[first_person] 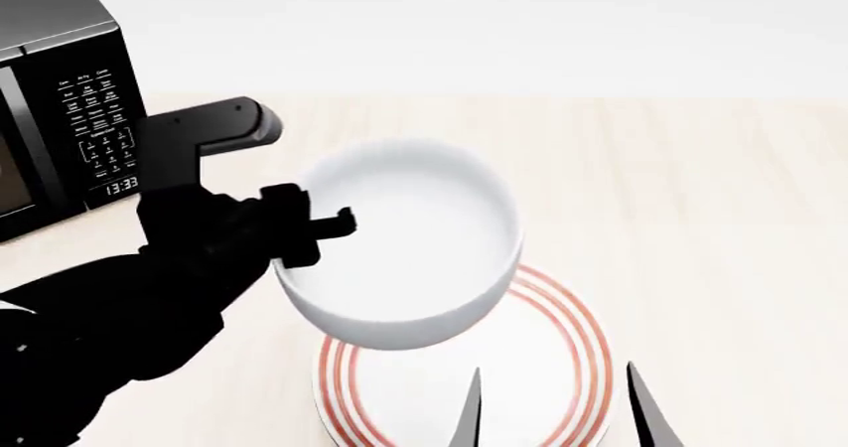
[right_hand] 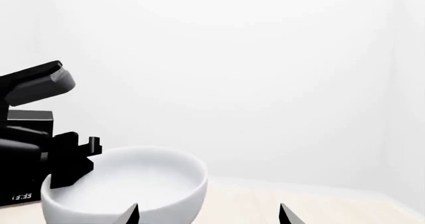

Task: Pick up the white bowl and put it on the plate.

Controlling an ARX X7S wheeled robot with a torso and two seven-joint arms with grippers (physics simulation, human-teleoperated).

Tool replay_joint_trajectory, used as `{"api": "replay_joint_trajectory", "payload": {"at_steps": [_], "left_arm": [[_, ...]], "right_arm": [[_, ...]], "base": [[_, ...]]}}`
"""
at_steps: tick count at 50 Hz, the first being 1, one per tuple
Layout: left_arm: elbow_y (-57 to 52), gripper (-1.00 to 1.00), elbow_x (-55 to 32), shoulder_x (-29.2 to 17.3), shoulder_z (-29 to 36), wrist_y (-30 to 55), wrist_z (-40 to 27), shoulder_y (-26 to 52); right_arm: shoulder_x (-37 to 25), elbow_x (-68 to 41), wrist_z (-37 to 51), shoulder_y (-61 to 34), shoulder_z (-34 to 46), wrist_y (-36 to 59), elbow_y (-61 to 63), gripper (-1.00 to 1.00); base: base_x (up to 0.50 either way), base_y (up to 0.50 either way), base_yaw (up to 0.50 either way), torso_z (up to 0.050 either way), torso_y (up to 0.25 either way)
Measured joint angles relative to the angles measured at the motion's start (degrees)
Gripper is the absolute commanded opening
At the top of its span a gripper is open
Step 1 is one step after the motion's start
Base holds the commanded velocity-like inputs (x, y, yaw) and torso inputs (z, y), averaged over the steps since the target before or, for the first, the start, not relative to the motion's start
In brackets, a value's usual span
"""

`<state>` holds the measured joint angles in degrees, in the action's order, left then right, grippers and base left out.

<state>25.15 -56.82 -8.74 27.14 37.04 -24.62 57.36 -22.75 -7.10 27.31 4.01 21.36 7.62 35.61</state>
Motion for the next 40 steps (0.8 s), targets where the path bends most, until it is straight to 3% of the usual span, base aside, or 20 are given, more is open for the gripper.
{"api": "replay_joint_trajectory", "payload": {"at_steps": [40], "left_arm": [[17.3, -1.00, 3.1, 7.0, 4.5, -9.1, 6.3, 4.9]], "right_arm": [[-0.6, -1.1, 0.4, -0.2, -0.4, -0.5, -0.8, 1.00]], "base": [[0.00, 0.00, 0.00, 0.000, 0.001]]}}
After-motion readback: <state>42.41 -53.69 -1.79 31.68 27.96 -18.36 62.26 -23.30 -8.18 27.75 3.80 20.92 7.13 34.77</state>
